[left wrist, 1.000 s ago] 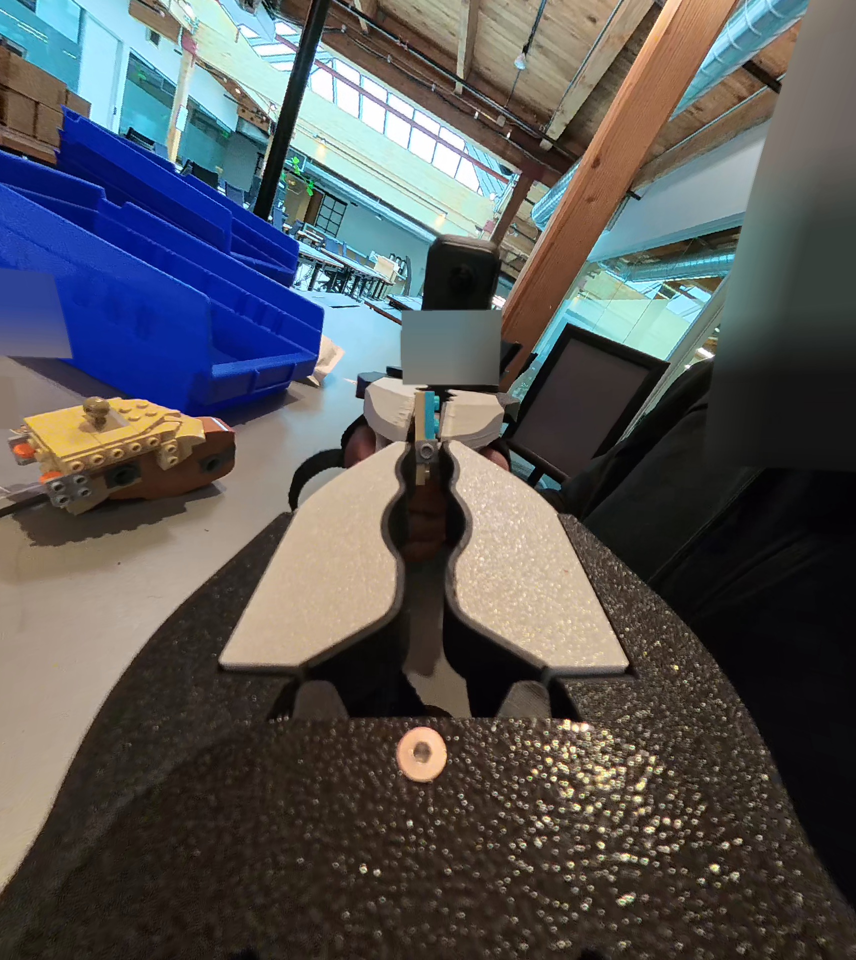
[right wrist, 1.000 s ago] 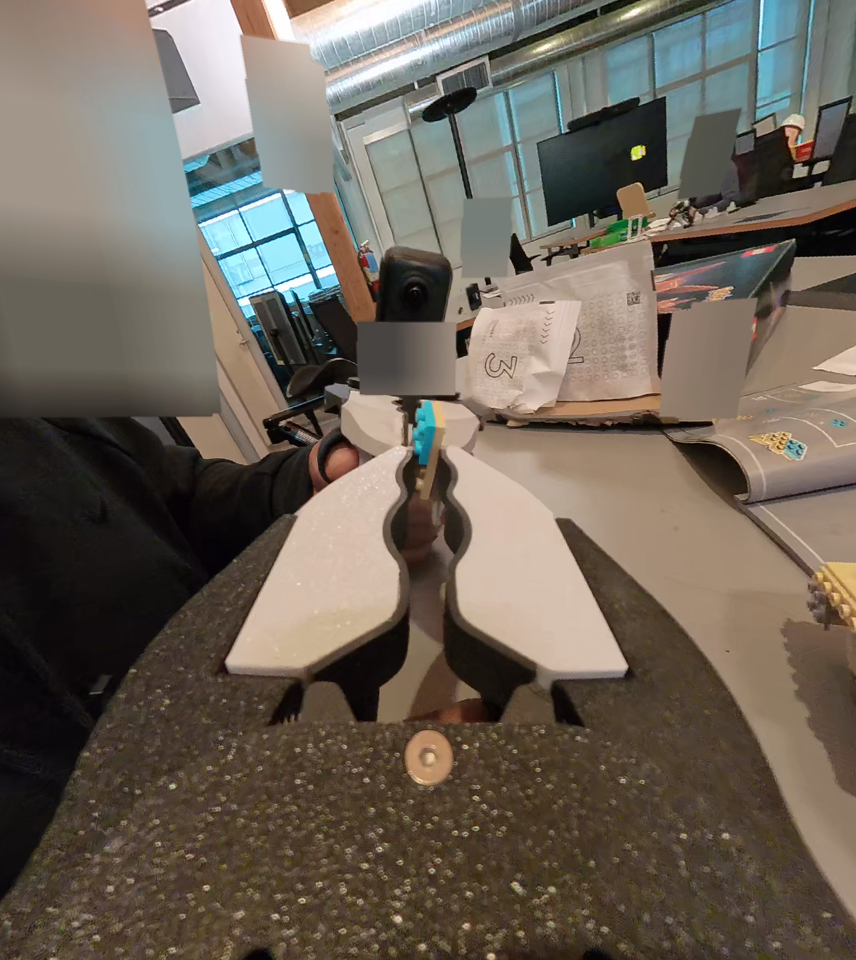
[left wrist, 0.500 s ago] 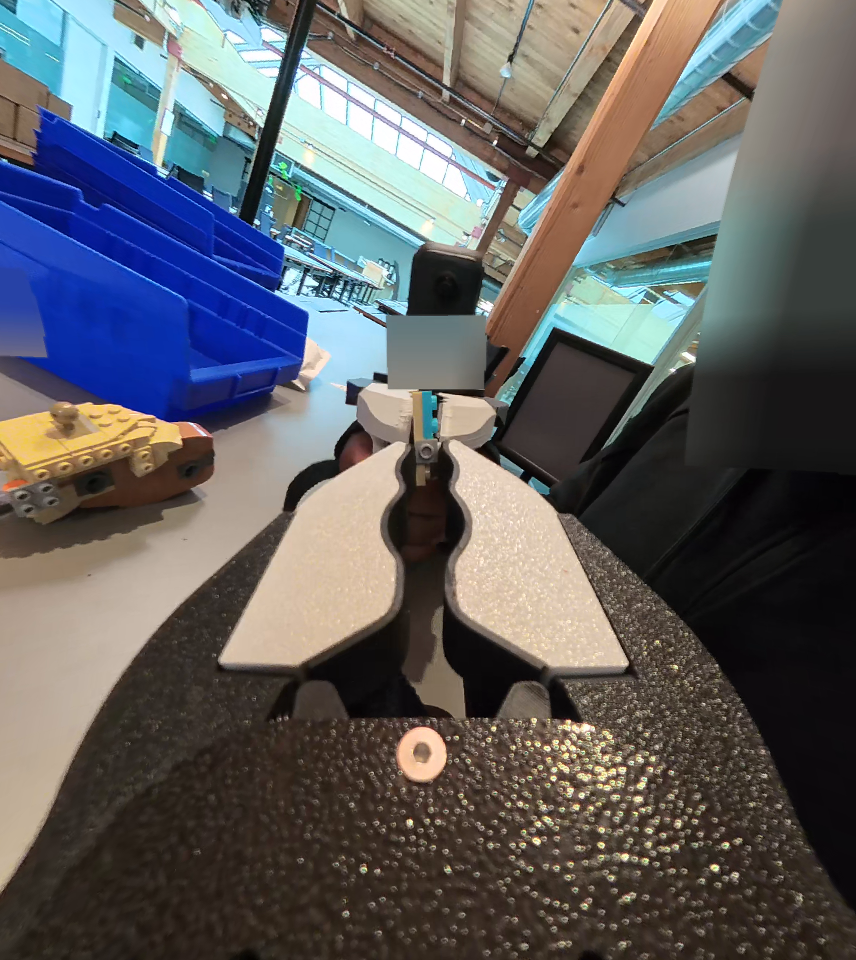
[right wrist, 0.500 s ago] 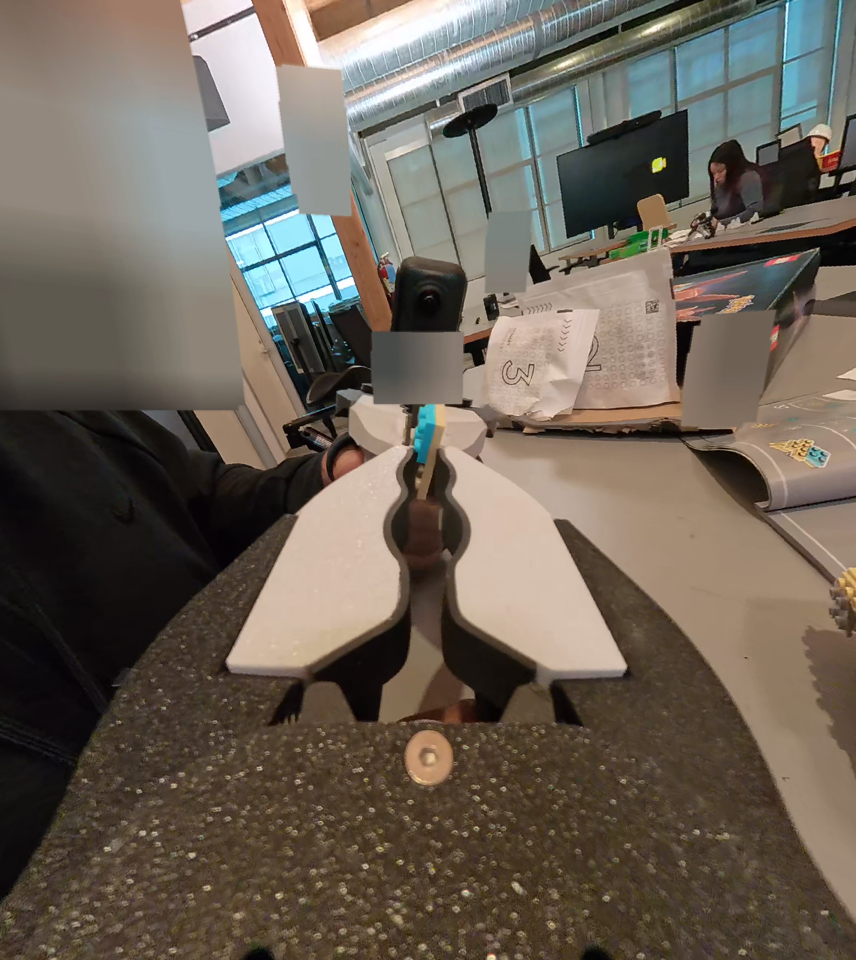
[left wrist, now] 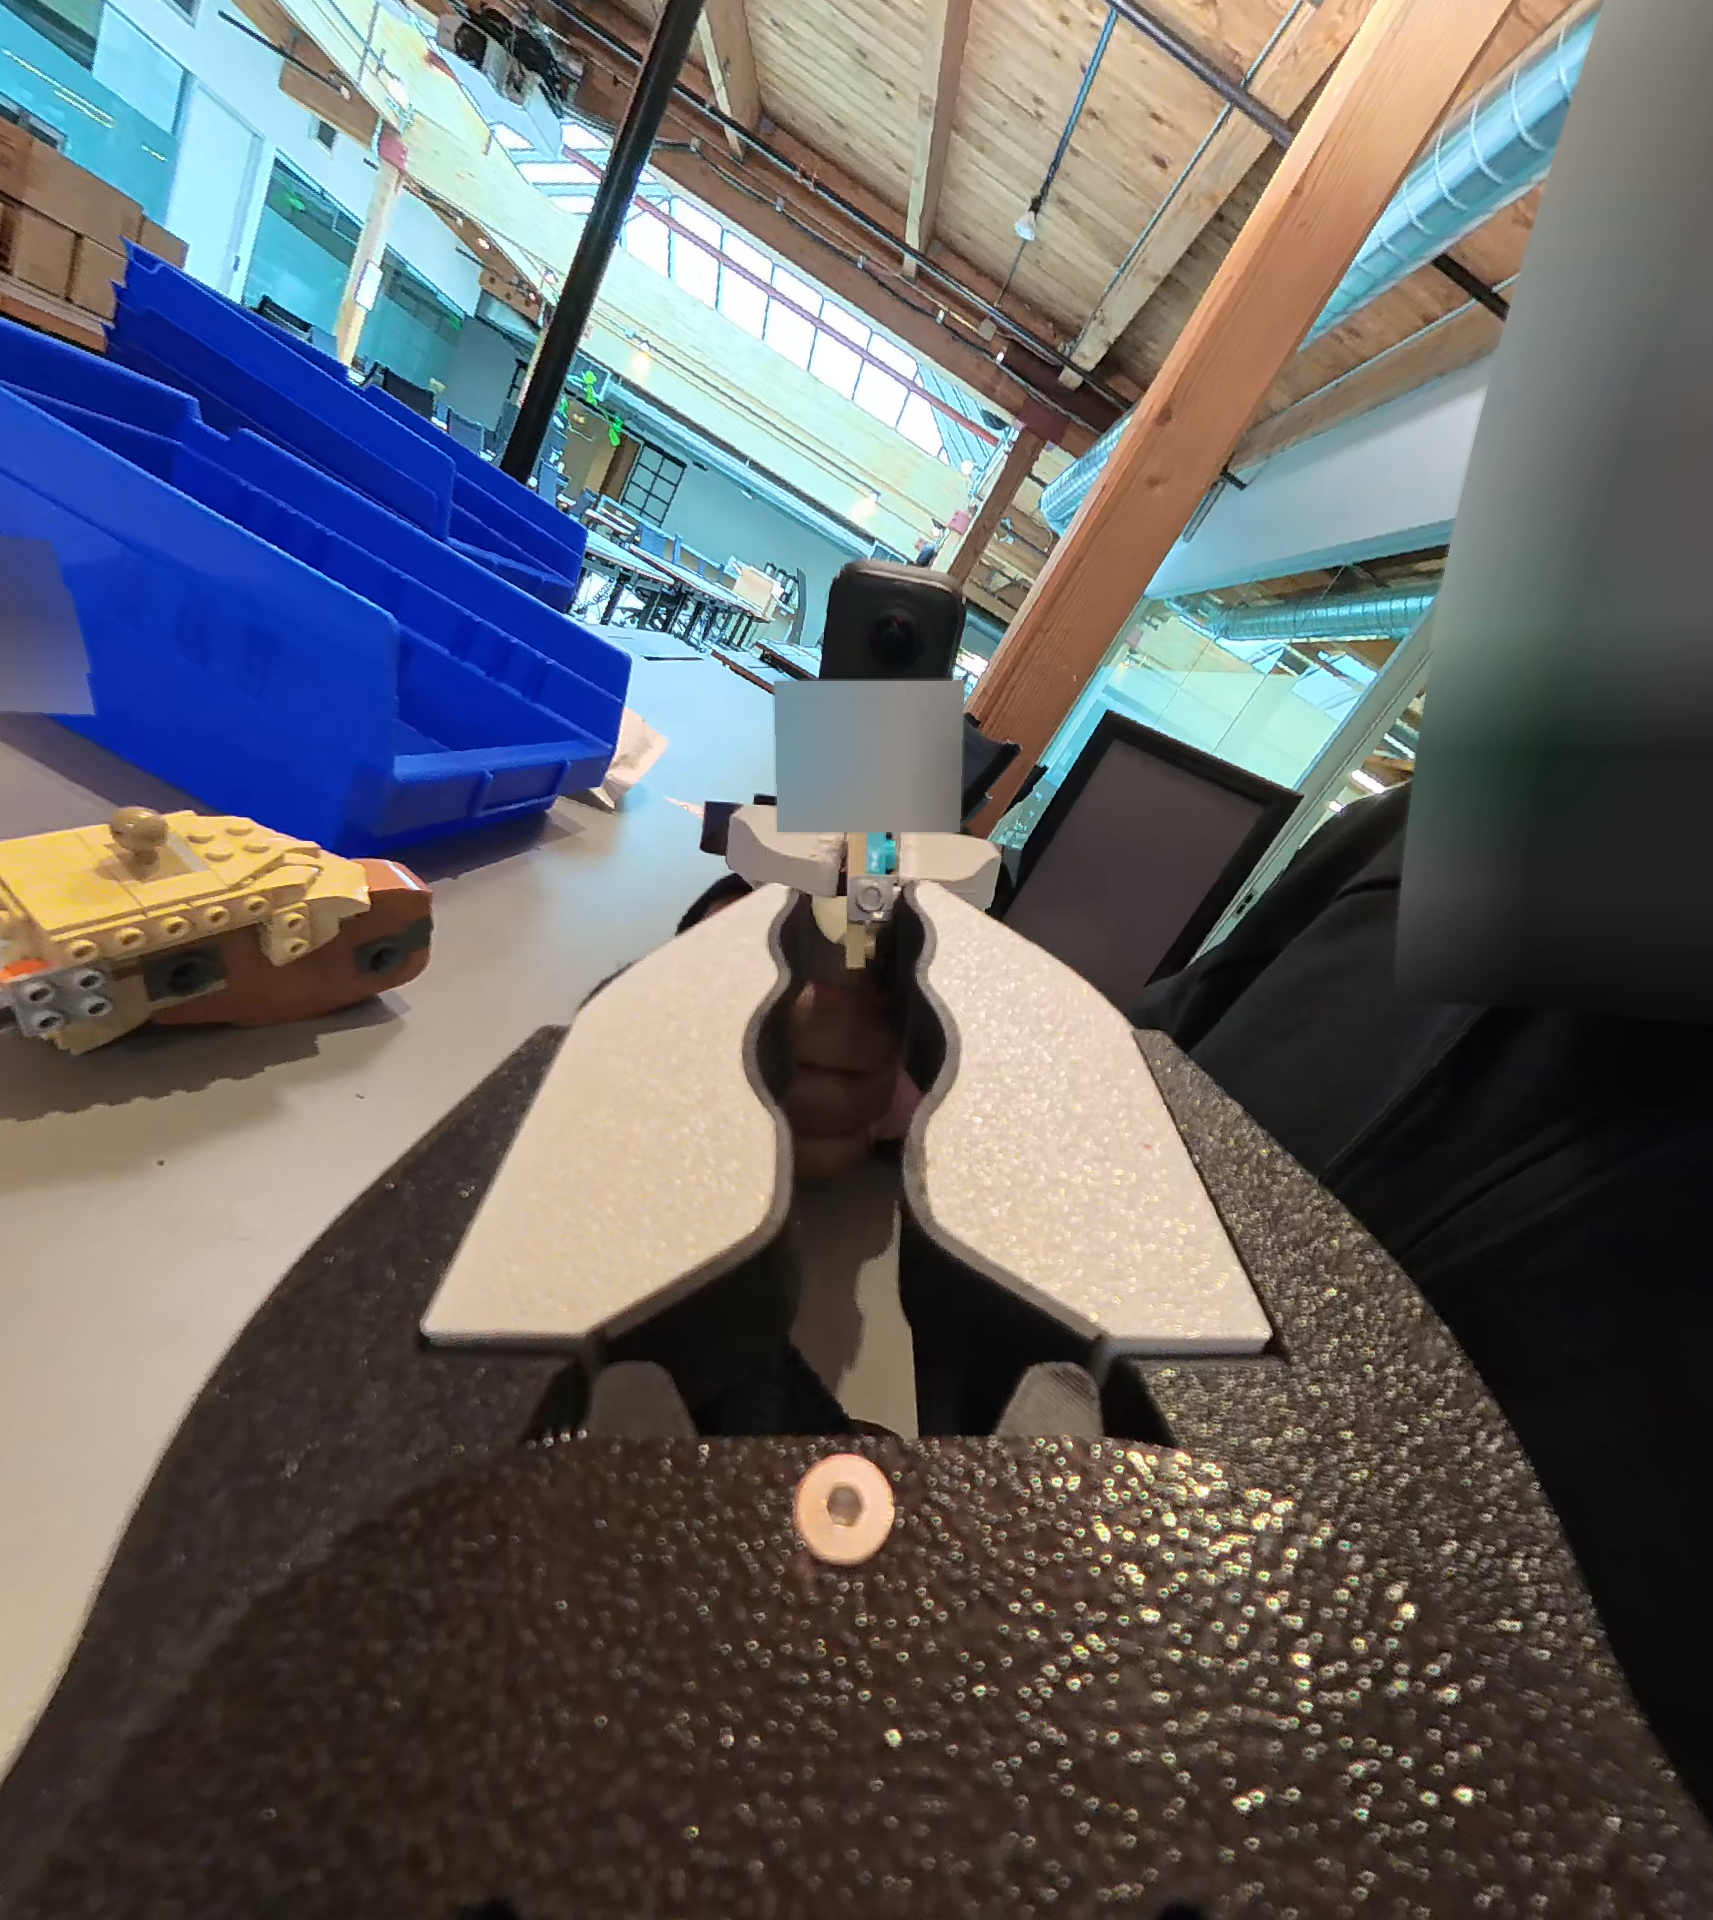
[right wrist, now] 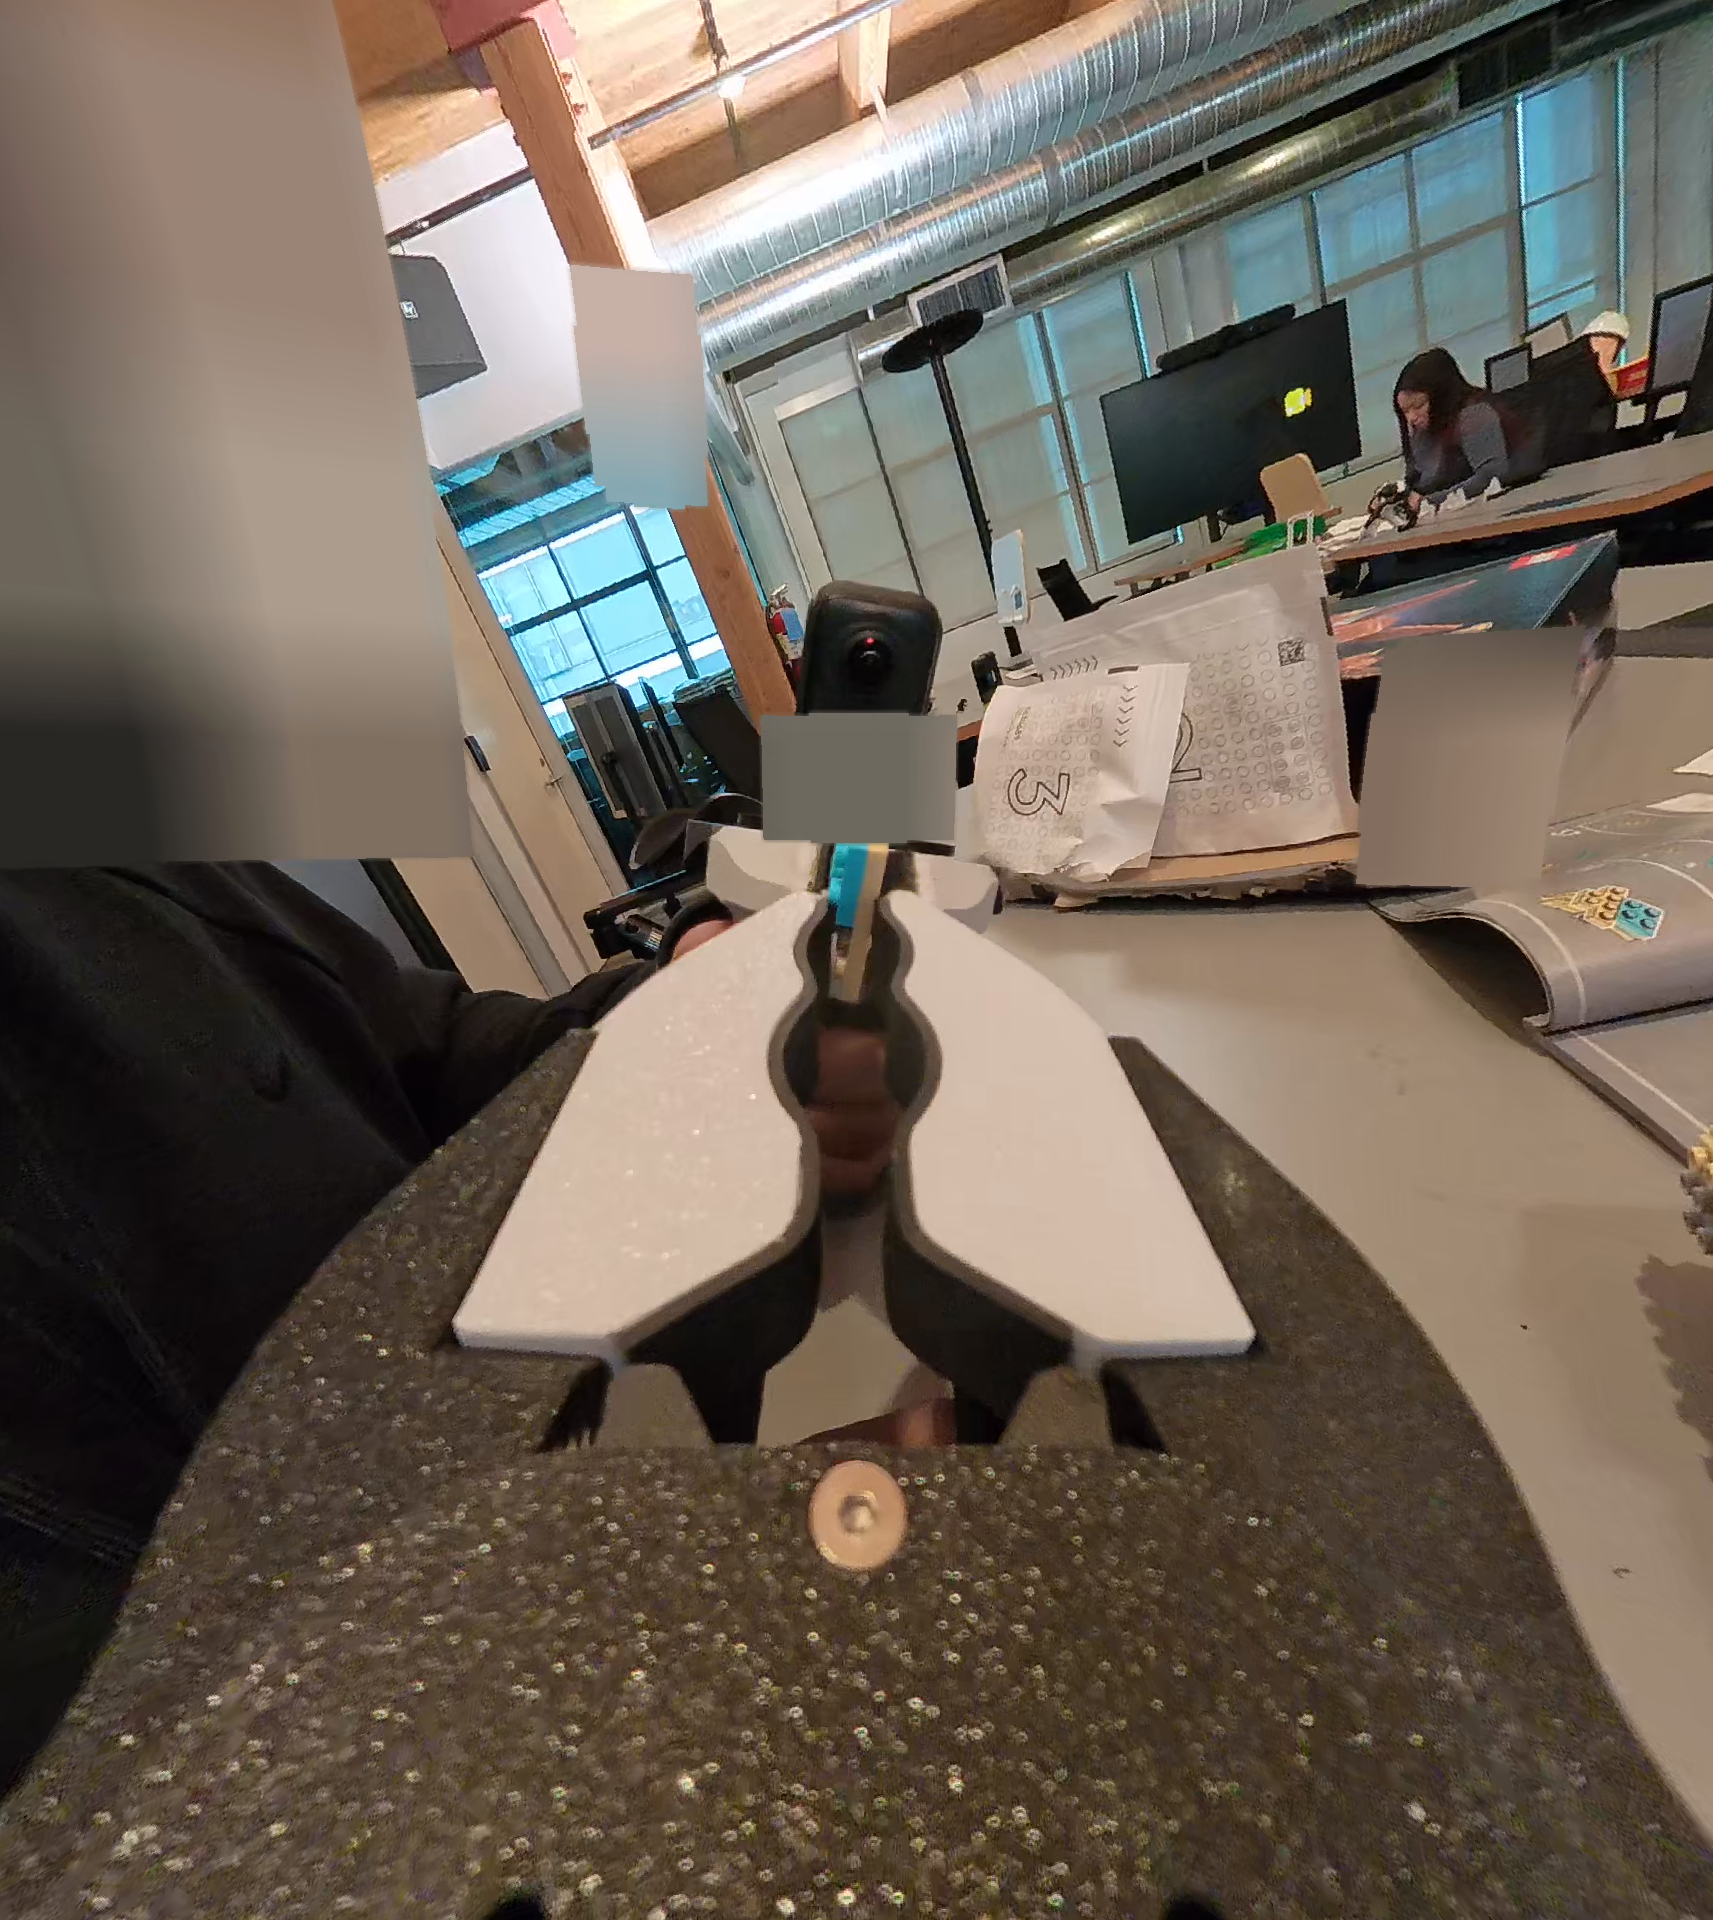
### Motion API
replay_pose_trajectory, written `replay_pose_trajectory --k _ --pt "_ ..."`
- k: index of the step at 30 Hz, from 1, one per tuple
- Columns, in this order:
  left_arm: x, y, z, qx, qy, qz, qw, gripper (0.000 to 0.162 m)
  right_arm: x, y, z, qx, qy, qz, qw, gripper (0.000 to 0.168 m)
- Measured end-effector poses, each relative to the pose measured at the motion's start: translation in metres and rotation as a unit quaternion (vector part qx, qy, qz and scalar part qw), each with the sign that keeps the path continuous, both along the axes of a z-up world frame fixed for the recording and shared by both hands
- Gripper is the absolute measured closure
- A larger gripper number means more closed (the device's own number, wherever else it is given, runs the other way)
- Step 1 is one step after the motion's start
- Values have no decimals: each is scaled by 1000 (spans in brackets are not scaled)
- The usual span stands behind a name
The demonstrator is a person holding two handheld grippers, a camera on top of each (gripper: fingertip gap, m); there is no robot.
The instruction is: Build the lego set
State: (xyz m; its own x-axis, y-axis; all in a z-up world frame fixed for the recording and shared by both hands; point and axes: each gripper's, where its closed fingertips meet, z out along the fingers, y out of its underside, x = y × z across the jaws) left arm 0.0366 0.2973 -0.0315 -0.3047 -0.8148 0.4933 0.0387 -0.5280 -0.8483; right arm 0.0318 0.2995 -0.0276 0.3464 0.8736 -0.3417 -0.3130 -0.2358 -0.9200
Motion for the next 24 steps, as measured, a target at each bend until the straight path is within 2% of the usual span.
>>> replay_pose_trajectory --k 13,24 --pt "0 6 3 -40 -8 20 999 146 5 3 4 -14 38 -10 999 161" --pt "1 10 2 -112 -41 50 992 148 11 8 7 -18 64 -32 997 161"
